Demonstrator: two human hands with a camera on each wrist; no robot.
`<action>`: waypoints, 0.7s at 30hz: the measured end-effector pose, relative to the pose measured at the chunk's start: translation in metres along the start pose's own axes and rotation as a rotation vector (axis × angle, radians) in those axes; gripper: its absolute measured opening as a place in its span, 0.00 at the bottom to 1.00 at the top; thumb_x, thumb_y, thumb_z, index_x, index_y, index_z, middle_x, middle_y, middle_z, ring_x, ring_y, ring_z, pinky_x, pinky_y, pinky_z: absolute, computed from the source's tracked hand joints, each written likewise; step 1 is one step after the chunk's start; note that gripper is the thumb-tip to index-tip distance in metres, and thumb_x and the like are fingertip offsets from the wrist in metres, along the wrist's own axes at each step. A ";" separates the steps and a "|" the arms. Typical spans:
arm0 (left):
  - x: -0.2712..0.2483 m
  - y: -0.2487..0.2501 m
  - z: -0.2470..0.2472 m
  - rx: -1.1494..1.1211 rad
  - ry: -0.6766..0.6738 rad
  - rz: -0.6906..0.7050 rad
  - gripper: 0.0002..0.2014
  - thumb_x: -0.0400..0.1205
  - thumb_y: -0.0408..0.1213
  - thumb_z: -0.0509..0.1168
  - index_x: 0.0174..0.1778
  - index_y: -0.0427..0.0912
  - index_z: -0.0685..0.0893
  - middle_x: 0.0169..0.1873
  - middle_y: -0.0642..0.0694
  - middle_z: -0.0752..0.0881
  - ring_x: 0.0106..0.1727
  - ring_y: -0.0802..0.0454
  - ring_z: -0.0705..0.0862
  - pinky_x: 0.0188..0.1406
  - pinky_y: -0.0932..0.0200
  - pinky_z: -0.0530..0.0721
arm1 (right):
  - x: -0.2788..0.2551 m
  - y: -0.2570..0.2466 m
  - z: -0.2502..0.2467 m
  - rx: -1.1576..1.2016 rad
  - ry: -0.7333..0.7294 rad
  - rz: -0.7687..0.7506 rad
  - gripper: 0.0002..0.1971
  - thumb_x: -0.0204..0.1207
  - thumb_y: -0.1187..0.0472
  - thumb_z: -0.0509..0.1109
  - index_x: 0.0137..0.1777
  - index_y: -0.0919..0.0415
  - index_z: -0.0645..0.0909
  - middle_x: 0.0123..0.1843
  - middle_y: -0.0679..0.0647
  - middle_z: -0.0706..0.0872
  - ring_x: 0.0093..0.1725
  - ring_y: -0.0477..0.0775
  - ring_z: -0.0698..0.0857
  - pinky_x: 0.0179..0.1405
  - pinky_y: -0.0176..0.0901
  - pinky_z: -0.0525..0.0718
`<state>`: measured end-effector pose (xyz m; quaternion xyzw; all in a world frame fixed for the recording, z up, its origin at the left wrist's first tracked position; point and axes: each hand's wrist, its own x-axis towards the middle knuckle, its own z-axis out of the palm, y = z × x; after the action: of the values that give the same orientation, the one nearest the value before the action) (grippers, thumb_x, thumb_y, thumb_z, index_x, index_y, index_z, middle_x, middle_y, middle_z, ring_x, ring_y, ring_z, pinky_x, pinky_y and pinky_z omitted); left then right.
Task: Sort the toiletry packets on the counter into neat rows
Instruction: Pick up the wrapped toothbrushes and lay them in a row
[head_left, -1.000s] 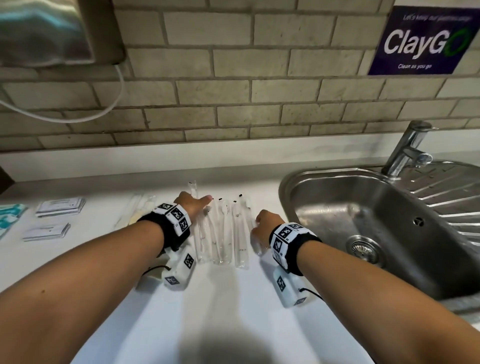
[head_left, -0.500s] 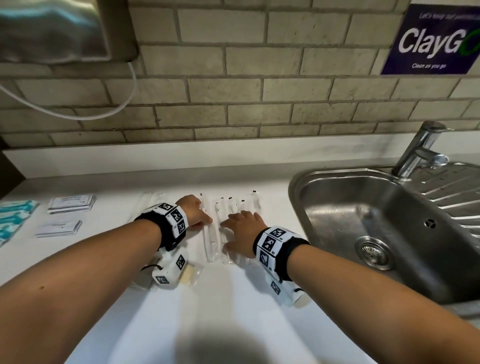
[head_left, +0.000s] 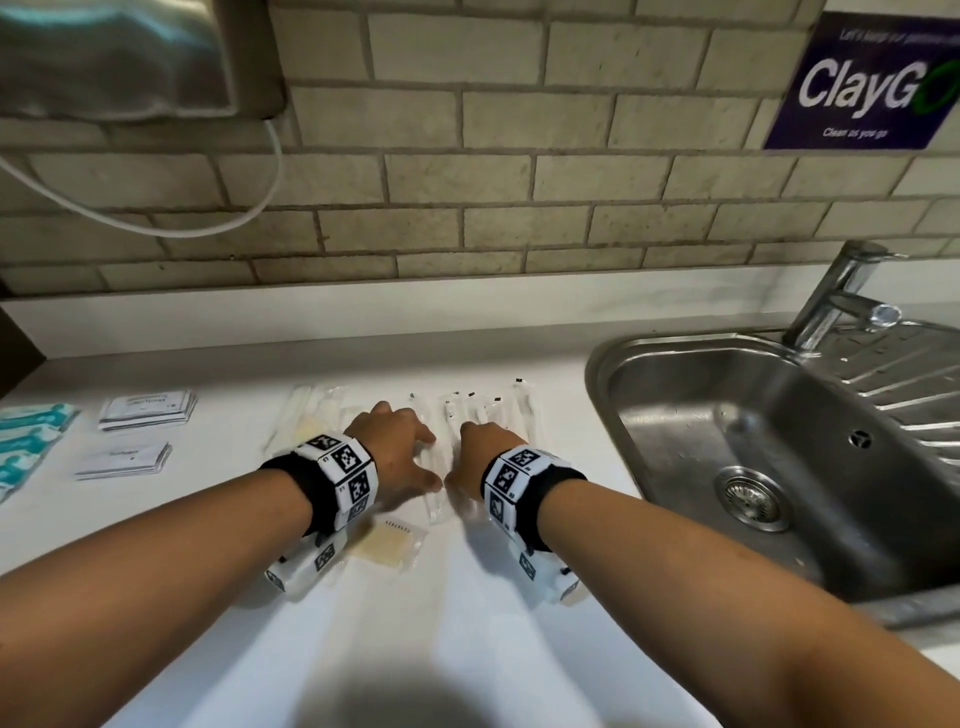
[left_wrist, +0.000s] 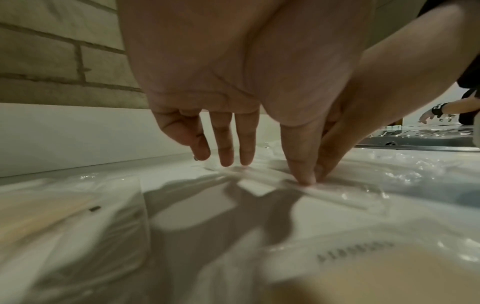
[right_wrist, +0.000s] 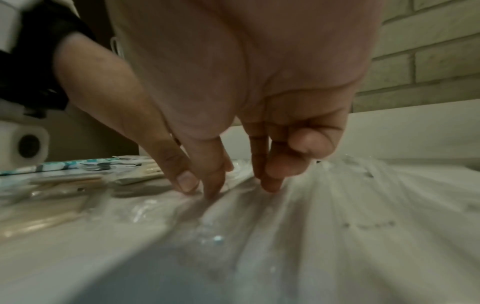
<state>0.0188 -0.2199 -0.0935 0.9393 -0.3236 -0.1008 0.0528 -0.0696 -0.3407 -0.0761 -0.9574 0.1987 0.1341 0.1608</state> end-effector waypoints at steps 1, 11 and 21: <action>-0.001 -0.002 -0.001 0.017 -0.003 -0.005 0.38 0.62 0.69 0.72 0.69 0.60 0.80 0.59 0.50 0.81 0.61 0.48 0.77 0.57 0.51 0.79 | 0.003 -0.002 0.002 0.004 0.002 0.018 0.19 0.67 0.64 0.75 0.57 0.61 0.75 0.39 0.53 0.77 0.38 0.56 0.80 0.34 0.44 0.81; 0.001 -0.013 -0.016 0.210 -0.127 0.109 0.23 0.71 0.67 0.66 0.46 0.50 0.84 0.42 0.54 0.84 0.54 0.48 0.72 0.48 0.51 0.66 | 0.020 -0.022 -0.008 -0.248 -0.211 -0.006 0.04 0.75 0.58 0.71 0.41 0.57 0.83 0.38 0.49 0.79 0.47 0.56 0.84 0.49 0.38 0.83; -0.001 -0.003 -0.023 0.025 0.001 0.231 0.29 0.76 0.61 0.66 0.73 0.55 0.77 0.70 0.54 0.78 0.71 0.49 0.69 0.69 0.49 0.68 | 0.012 0.005 -0.009 0.051 0.063 0.085 0.15 0.73 0.47 0.73 0.42 0.59 0.79 0.42 0.54 0.87 0.42 0.55 0.88 0.41 0.44 0.85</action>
<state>0.0248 -0.2156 -0.0719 0.8963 -0.4311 -0.0895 0.0525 -0.0593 -0.3519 -0.0726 -0.9474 0.2477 0.1057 0.1730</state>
